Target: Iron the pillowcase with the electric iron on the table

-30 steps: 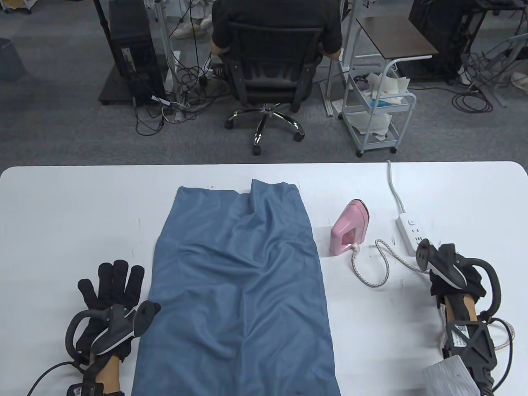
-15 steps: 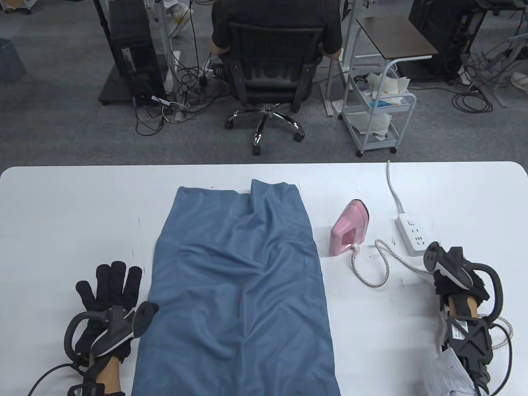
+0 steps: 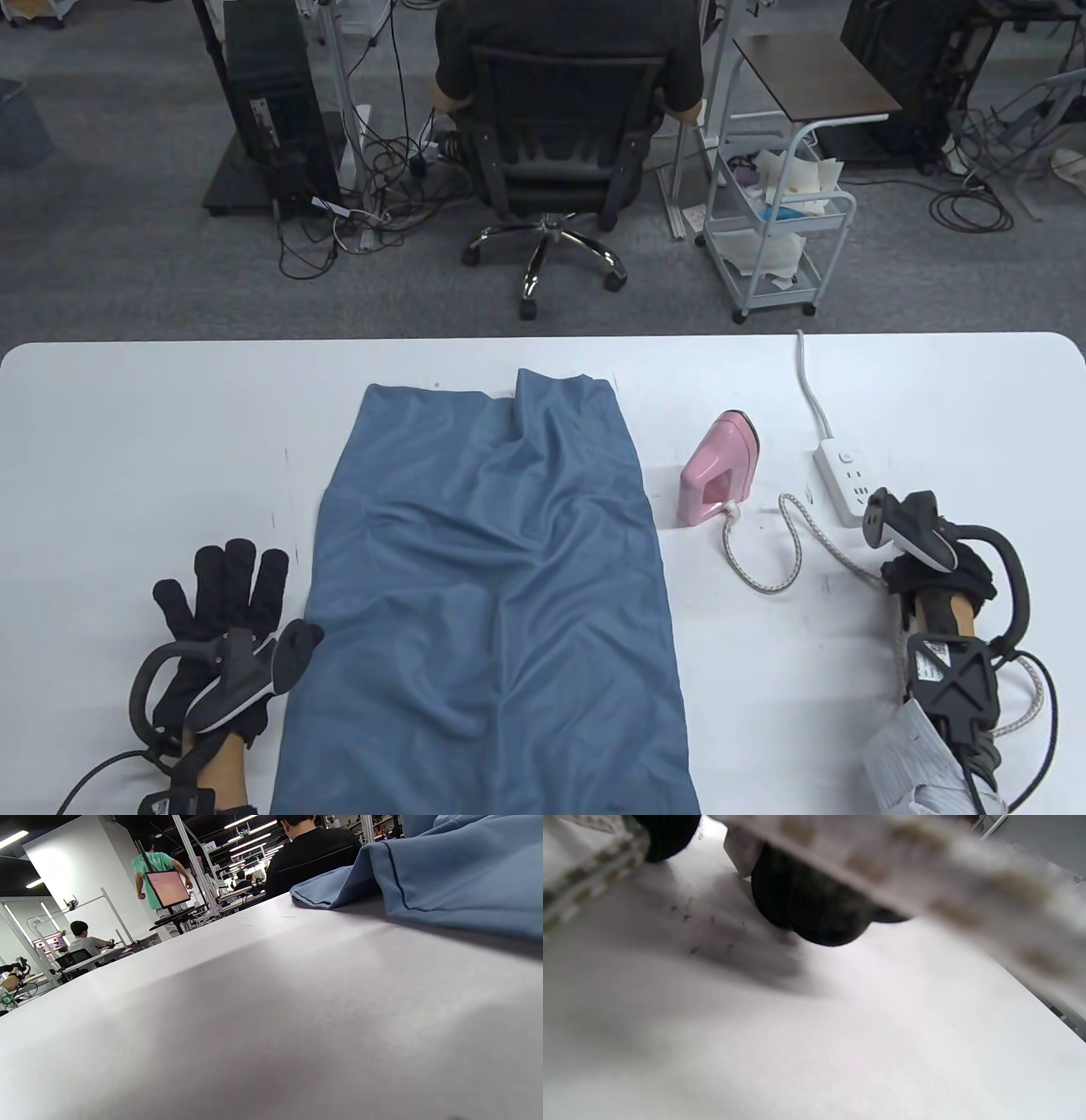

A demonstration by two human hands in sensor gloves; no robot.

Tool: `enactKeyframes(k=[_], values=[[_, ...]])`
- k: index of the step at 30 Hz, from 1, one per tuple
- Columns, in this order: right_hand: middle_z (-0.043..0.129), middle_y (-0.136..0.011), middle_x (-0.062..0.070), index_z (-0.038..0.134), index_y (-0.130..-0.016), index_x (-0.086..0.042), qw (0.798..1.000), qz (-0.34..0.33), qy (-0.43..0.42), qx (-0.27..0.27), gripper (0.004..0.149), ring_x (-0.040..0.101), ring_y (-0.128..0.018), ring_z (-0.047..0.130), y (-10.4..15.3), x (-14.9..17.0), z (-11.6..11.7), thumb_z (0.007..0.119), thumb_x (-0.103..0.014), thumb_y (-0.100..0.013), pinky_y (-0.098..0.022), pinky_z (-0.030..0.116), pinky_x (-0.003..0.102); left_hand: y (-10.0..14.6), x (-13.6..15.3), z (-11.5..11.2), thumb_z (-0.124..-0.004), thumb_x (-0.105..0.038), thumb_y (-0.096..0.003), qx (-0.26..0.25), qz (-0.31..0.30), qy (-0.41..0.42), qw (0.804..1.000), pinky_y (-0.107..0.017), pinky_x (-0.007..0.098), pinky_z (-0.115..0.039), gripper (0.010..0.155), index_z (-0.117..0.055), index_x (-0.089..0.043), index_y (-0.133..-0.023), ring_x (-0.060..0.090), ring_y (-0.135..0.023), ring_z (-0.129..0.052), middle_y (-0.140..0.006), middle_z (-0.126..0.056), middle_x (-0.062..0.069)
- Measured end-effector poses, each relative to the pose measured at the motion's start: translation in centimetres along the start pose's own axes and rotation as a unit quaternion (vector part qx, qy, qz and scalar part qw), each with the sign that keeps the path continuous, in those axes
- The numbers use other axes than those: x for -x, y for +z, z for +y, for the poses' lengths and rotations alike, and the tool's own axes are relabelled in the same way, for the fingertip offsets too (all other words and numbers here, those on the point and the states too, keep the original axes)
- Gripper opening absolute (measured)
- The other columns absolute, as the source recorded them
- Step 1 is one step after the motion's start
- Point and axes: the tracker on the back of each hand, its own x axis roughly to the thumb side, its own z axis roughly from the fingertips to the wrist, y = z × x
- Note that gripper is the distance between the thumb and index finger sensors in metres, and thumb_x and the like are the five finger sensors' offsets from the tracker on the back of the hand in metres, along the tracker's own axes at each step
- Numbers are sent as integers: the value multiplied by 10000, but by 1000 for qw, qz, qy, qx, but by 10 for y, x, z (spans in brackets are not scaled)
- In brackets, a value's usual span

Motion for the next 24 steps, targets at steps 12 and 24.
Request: enactKeyframes(k=[12,24], values=[[801,-912,131,317,-1074,85,991,8,0,133,686,317,-650,924,11,-12,-38,542,-319,-567,-502,833,396,-1,0,0,-346,-684,-472,4,-3,-3,1000,-674,790,-129,929,103,-162,-1095,538,-1083,-12,-1142,133,237],[771,-903,199,375,-1122,-4,967,-45,-167,185,641,329,-644,892,4,-26,-51,551,-287,-575,-511,811,416,0,1,-1,-345,-683,-471,13,7,-5,1000,-675,788,-131,927,102,-163,-1095,535,-1086,-15,-1143,131,235]])
